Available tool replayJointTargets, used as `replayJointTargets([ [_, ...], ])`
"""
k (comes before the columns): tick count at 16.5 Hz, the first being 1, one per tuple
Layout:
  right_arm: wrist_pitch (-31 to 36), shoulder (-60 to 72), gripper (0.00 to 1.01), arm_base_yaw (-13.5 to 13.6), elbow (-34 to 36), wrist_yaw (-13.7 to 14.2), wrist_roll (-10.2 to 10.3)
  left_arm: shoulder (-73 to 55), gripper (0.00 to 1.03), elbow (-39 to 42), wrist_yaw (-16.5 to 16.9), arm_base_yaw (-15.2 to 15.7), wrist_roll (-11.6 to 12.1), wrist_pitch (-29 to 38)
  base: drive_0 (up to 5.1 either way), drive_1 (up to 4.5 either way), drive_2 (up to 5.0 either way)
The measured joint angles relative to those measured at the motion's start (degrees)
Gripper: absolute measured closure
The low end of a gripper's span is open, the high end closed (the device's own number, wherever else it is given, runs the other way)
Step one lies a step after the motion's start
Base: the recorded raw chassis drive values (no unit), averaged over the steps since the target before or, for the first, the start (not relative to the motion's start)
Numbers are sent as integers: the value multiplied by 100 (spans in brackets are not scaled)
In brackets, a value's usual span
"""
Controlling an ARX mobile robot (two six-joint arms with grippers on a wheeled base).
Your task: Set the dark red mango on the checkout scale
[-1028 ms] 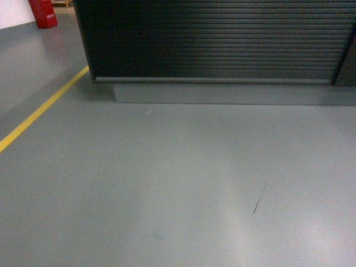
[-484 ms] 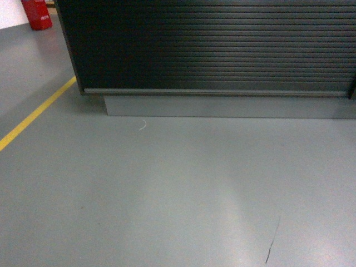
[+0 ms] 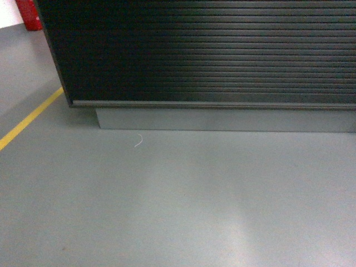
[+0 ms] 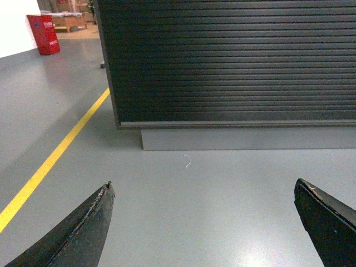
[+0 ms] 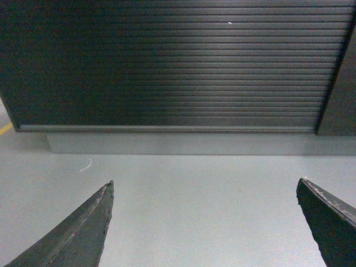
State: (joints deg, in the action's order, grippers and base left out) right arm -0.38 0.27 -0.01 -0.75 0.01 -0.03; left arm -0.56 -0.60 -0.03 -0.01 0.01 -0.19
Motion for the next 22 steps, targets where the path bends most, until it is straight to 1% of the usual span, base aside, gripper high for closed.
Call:
replayJointTargets([
  [22, 7, 0, 3, 0, 0, 0, 0, 0, 5, 0, 0, 0, 0, -4, 1, 434, -432],
])
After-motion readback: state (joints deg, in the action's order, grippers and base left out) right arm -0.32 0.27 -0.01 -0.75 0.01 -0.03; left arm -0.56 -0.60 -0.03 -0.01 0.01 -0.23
